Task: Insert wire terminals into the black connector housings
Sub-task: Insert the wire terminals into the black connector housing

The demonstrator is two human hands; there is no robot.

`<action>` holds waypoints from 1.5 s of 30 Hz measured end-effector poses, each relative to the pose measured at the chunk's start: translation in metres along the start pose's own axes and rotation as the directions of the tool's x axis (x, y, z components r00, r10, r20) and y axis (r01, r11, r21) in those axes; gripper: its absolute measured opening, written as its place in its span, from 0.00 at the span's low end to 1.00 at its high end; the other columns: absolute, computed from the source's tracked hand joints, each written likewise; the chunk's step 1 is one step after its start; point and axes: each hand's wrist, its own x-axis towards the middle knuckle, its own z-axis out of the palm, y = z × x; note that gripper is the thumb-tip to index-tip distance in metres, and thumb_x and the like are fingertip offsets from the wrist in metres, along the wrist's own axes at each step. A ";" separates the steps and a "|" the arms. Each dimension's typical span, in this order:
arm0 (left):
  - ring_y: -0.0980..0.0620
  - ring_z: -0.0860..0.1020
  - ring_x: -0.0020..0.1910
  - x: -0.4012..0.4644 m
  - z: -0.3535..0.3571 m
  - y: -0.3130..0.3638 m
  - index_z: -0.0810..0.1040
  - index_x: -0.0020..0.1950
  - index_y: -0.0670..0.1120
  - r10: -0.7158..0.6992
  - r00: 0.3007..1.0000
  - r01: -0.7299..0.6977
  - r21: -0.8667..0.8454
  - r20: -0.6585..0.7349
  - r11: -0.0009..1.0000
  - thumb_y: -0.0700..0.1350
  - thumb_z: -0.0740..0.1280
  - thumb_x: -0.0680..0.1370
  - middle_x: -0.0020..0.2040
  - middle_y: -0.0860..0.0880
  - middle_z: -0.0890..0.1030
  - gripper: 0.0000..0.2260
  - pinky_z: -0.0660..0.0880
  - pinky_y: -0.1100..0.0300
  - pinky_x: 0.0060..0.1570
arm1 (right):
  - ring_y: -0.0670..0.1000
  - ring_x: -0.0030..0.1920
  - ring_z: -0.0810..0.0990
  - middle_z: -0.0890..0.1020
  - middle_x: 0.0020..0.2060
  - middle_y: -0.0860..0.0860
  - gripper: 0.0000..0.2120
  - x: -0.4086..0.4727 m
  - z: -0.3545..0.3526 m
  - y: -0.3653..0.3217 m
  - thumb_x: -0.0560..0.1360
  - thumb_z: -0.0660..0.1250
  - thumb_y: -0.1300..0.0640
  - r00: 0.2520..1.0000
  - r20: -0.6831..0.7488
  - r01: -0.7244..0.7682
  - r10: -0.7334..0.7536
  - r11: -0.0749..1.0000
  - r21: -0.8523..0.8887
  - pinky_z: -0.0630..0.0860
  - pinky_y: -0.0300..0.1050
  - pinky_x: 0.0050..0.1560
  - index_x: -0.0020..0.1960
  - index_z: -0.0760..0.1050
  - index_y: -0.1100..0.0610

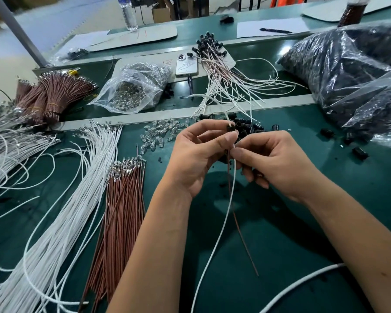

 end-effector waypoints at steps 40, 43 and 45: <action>0.46 0.81 0.44 0.000 0.020 -0.013 0.80 0.46 0.44 0.015 0.995 -0.005 0.102 -0.097 0.995 0.31 0.72 0.75 0.44 0.40 0.84 0.08 0.78 0.55 0.47 | 0.48 0.25 0.61 0.68 0.29 0.59 0.12 0.001 -0.006 0.000 0.75 0.73 0.53 0.997 -0.075 -0.006 0.014 0.995 0.104 0.58 0.40 0.25 0.40 0.80 0.62; 0.44 0.81 0.46 -0.001 0.020 -0.011 0.82 0.48 0.43 0.033 0.996 -0.024 0.100 -0.089 0.995 0.31 0.72 0.75 0.45 0.40 0.84 0.08 0.77 0.52 0.49 | 0.47 0.23 0.63 0.70 0.25 0.54 0.10 0.001 -0.008 -0.001 0.75 0.73 0.52 0.999 -0.052 -0.001 0.005 0.996 0.085 0.60 0.37 0.24 0.40 0.82 0.58; 0.46 0.81 0.45 -0.001 0.018 -0.008 0.83 0.49 0.42 0.036 0.996 -0.027 0.103 -0.079 0.994 0.33 0.73 0.75 0.46 0.40 0.84 0.07 0.77 0.57 0.46 | 0.47 0.23 0.63 0.71 0.27 0.59 0.08 0.002 -0.009 -0.001 0.74 0.73 0.51 0.999 -0.045 0.007 -0.003 0.997 0.073 0.61 0.37 0.24 0.41 0.84 0.56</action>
